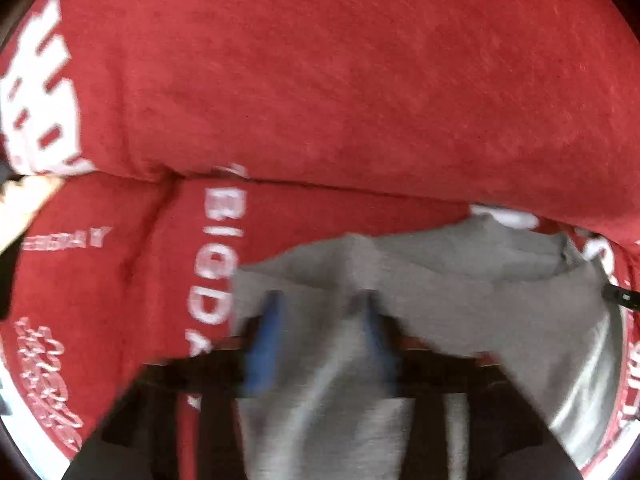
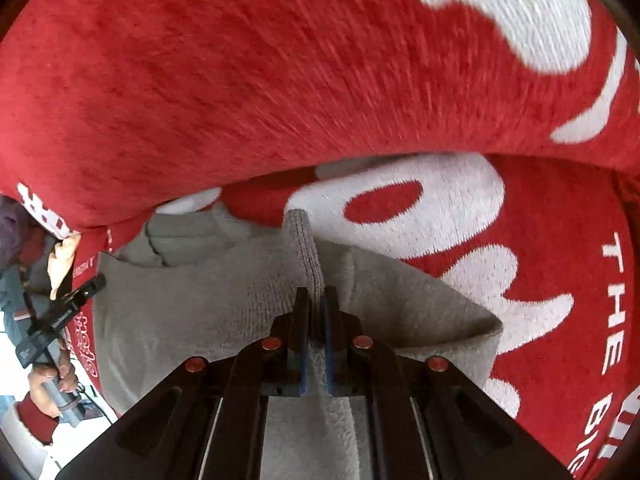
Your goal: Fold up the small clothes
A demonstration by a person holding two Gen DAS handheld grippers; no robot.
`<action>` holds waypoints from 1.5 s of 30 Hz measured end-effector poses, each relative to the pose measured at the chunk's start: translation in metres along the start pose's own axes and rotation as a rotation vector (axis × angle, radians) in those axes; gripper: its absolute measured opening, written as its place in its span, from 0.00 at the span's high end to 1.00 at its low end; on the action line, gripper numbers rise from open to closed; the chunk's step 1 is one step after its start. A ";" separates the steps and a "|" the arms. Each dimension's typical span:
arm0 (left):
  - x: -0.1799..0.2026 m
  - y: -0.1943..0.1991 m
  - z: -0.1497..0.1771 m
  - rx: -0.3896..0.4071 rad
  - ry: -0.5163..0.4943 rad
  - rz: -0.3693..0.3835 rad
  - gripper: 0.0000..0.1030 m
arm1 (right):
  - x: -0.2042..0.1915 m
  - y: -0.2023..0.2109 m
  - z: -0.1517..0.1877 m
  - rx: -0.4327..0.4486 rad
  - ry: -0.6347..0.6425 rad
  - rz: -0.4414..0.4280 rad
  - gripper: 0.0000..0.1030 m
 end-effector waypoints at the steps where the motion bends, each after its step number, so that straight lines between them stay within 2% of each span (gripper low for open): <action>1: -0.003 0.007 0.000 0.017 0.001 -0.009 0.38 | 0.003 0.004 0.001 0.009 -0.011 0.020 0.85; 2: -0.005 0.014 0.000 0.019 0.004 0.003 0.38 | 0.005 0.008 0.001 0.010 -0.019 0.032 0.79; 3: -0.005 0.019 0.001 0.018 0.006 0.012 0.38 | 0.009 0.015 0.001 0.012 -0.034 0.034 0.65; 4: -0.006 0.026 0.004 0.018 0.002 0.016 0.38 | 0.012 0.022 0.003 0.017 -0.046 0.016 0.59; 8: 0.001 0.044 0.026 -0.001 -0.009 0.041 0.36 | 0.015 0.053 0.025 0.023 -0.049 -0.068 0.59; 13: -0.002 0.049 0.076 -0.080 0.006 0.043 0.36 | 0.019 0.073 0.092 -0.044 -0.079 -0.167 0.59; 17: -0.023 0.055 0.116 -0.132 0.073 0.066 0.36 | 0.035 0.075 0.160 -0.099 -0.201 -0.227 0.59; 21: -0.037 0.056 0.144 -0.171 0.126 0.139 0.36 | 0.053 0.068 0.223 -0.140 -0.372 -0.269 0.59; 24: -0.039 0.052 0.158 -0.197 0.136 0.178 0.36 | 0.059 0.053 0.243 -0.144 -0.490 -0.282 0.59; 27: -0.041 0.048 0.166 -0.209 0.154 0.215 0.36 | 0.061 0.035 0.246 -0.138 -0.609 -0.339 0.59; 28: -0.041 0.047 0.167 -0.211 0.158 0.225 0.40 | 0.060 0.029 0.247 -0.134 -0.655 -0.370 0.59; 29: -0.041 0.045 0.169 -0.212 0.161 0.244 0.50 | 0.060 0.024 0.248 -0.126 -0.696 -0.399 0.60; 30: -0.041 0.044 0.171 -0.220 0.156 0.250 0.65 | 0.059 0.021 0.248 -0.122 -0.727 -0.414 0.71; 31: -0.040 0.044 0.173 -0.223 0.136 0.232 0.68 | 0.058 0.020 0.247 -0.126 -0.730 -0.414 0.94; 33: -0.040 0.048 0.172 -0.215 0.128 0.243 0.82 | 0.052 0.026 0.238 -0.115 -0.693 -0.400 0.96; 35: -0.040 0.058 0.172 -0.194 0.114 0.254 0.82 | 0.050 0.043 0.231 -0.083 -0.624 -0.395 0.98; 37: -0.043 0.061 0.177 -0.192 0.103 0.217 0.82 | 0.054 0.054 0.227 -0.068 -0.568 -0.349 0.98; 39: -0.047 0.053 0.186 -0.212 0.112 0.178 0.82 | 0.064 0.049 0.227 -0.093 -0.550 -0.269 0.98; 41: -0.050 0.054 0.186 -0.190 0.133 0.180 0.82 | 0.074 0.038 0.230 -0.138 -0.554 -0.223 0.98; 43: -0.048 0.060 0.185 -0.173 0.153 0.161 0.81 | 0.072 0.038 0.228 -0.140 -0.539 -0.229 0.98; 45: -0.045 0.065 0.187 -0.172 0.156 0.139 0.81 | 0.065 0.043 0.225 -0.129 -0.482 -0.196 0.98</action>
Point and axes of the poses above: each gripper's, at about its wrist camera, not at the fingertips, and y roughly against the way its jaws point, x to its right, z to its underside, the point moved 3 cm from there along -y, roughly the way its jaws point, and after that the axes turned 13 degrees about z, right-handed, at the moved point
